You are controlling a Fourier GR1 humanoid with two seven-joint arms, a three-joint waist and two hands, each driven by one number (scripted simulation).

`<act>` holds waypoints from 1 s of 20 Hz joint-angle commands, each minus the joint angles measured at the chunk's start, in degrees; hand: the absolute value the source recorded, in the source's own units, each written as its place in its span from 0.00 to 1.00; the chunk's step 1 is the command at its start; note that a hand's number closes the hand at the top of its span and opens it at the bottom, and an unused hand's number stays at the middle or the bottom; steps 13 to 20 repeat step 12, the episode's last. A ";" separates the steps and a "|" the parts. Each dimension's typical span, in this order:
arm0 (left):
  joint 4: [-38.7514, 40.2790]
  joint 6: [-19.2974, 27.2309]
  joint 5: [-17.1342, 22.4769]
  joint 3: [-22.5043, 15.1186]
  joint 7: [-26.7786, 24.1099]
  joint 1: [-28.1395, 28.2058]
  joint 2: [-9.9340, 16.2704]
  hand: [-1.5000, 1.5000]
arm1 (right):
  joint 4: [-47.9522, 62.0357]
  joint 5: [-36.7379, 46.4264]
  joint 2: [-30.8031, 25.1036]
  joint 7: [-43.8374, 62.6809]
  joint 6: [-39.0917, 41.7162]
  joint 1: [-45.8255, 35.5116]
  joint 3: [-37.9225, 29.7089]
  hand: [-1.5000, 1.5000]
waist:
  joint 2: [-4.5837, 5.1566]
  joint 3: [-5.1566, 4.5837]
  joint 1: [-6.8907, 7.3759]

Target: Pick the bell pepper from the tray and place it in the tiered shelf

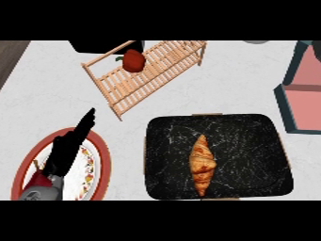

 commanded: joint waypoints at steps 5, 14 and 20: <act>1.29 -1.22 0.09 -0.17 -0.78 -0.66 -0.19 0.50 | 1.89 0.25 -8.82 -4.72 11.40 3.81 0.65 0.00 | 0.27 0.06 0.64; 1.84 -1.22 -0.08 0.98 -0.64 -1.60 0.55 0.50 | 3.04 2.17 -10.20 -7.67 14.67 6.48 2.92 0.00 | 0.01 0.05 0.44; 1.84 -1.22 -0.08 0.98 -0.64 -1.60 0.55 0.50 | 3.04 2.17 -10.20 -7.67 14.67 6.48 2.92 0.00 | 0.01 0.05 0.44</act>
